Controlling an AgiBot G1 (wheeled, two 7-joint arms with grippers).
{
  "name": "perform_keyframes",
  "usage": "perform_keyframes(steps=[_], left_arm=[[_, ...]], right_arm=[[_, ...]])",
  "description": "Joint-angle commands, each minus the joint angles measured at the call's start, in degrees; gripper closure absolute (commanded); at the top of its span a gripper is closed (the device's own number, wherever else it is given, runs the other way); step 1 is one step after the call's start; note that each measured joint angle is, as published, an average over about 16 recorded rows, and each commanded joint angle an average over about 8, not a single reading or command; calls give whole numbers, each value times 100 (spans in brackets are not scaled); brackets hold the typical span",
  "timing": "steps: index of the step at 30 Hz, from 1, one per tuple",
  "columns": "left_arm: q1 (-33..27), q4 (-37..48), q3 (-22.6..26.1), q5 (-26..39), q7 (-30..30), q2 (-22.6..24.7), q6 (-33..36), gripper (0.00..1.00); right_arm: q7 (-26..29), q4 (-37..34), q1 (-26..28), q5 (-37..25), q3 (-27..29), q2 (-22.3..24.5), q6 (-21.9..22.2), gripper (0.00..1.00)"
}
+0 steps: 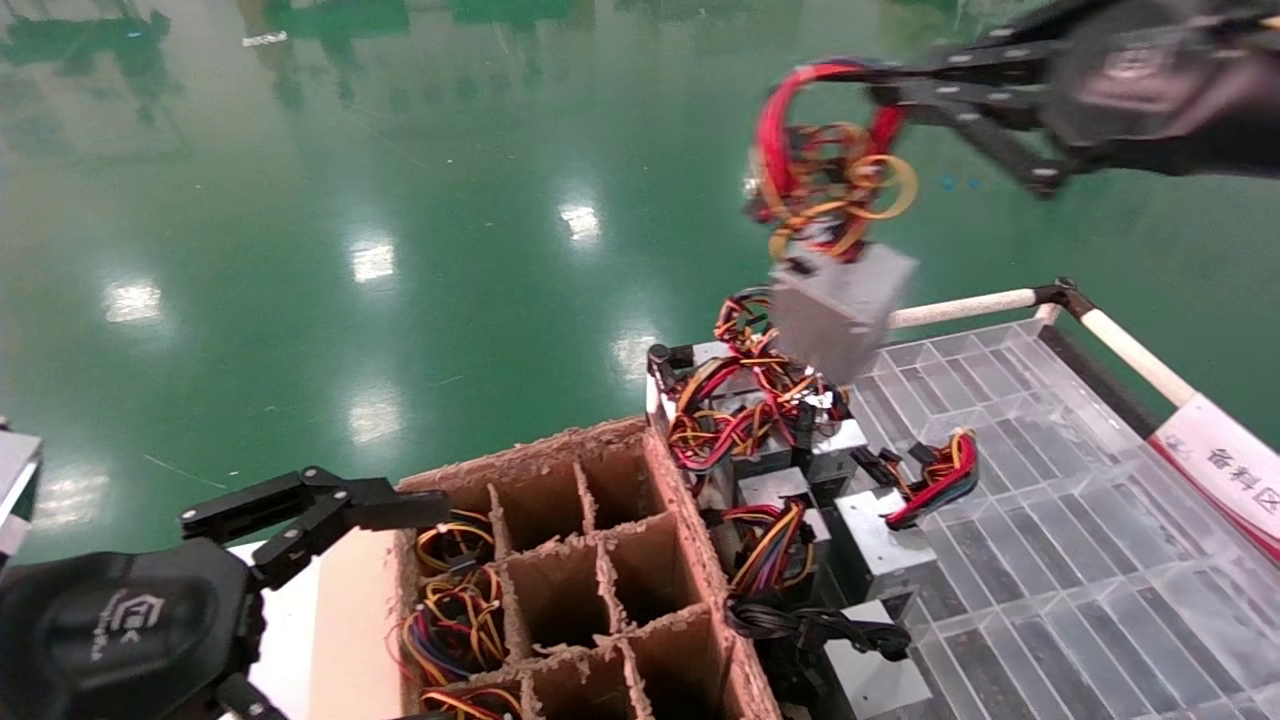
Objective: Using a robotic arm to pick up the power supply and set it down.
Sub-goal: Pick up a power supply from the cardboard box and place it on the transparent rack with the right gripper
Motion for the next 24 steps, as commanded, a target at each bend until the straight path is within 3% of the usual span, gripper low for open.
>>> perform_keyframes(steps=[1,12,24], left_arm=[[0,0,0,0,0,0,0,0],[0,0,0,0,0,0,0,0],[0,0,1,0,0,0,0,0]], right_arm=[[143,236,14,-23,28,362,31,100],[373,493,-104,67,49,1655,-498,100],[938,737,-218,260,-55,2529,-1270,100]])
